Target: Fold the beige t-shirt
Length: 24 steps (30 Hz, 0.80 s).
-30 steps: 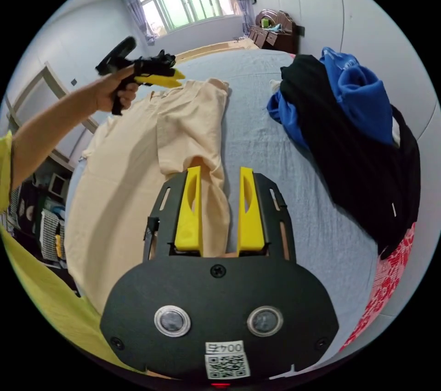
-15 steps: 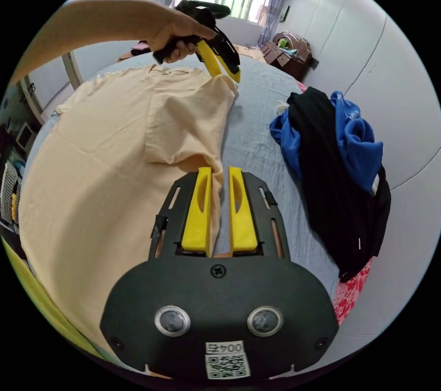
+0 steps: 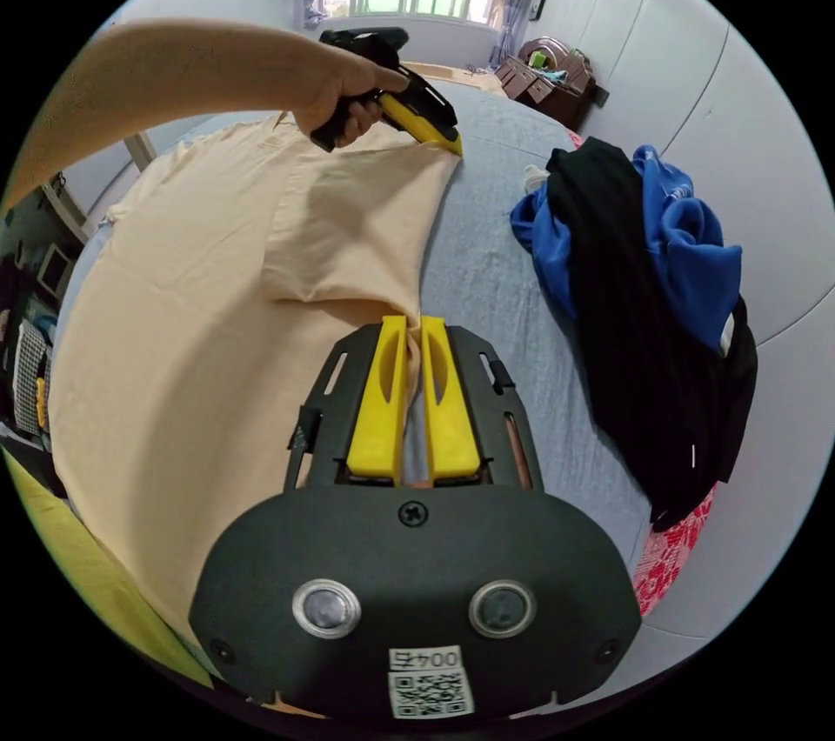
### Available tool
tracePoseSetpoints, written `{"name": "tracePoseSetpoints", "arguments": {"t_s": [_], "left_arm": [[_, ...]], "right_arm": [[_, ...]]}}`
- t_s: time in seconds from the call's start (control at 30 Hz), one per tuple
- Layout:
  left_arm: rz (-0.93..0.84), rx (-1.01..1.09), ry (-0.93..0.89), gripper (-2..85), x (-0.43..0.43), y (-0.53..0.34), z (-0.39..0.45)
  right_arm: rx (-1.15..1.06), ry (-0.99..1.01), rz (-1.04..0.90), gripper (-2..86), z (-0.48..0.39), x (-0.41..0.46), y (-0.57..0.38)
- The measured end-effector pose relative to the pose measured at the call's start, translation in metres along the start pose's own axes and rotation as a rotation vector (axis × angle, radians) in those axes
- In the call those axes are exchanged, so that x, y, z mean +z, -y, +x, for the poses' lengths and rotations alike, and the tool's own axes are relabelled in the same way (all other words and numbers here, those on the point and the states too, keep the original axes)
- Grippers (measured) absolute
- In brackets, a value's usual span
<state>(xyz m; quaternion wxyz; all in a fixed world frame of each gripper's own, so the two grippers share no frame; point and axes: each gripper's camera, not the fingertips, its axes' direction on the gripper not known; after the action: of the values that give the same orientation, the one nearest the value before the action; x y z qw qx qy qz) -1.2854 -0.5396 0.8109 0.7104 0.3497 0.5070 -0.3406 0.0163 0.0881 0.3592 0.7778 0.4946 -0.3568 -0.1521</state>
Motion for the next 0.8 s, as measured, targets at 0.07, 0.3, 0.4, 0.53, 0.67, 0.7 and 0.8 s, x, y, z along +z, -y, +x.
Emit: {"name": "tracePoseSetpoints", "arguments": {"t_s": [0.07, 0.3, 0.4, 0.53, 0.67, 0.7, 0.8], "left_arm": [[0.036, -0.017, -0.079, 4.9, -0.004, -0.009, -0.009], [0.306, -0.085, -0.189, 9.5, -0.060, -0.058, -0.011], [0.365, 0.056, -0.061, 7.5, -0.087, -0.081, 0.033], [0.216, 0.291, 0.127, 5.4, -0.058, -0.104, 0.104], [0.009, 0.411, 0.370, 4.2, 0.008, -0.118, 0.149], [-0.015, 0.415, 0.408, 3.8, 0.018, -0.121, 0.154], [-0.001, 0.381, 0.394, 3.3, 0.012, -0.128, 0.165]], "right_arm": [[0.035, 0.043, -0.002, 4.4, 0.010, 0.001, 0.001], [0.167, 0.116, 0.012, 8.1, 0.038, -0.013, -0.012], [0.196, 0.148, 0.099, 7.2, 0.040, -0.030, -0.009], [0.174, 0.238, 0.136, 6.4, 0.032, -0.027, 0.020], [0.141, 0.223, -0.018, 5.7, 0.020, 0.014, 0.038], [0.139, 0.216, -0.047, 5.5, 0.020, 0.021, 0.037], [0.114, 0.223, -0.017, 5.5, 0.020, 0.022, 0.033]]}}
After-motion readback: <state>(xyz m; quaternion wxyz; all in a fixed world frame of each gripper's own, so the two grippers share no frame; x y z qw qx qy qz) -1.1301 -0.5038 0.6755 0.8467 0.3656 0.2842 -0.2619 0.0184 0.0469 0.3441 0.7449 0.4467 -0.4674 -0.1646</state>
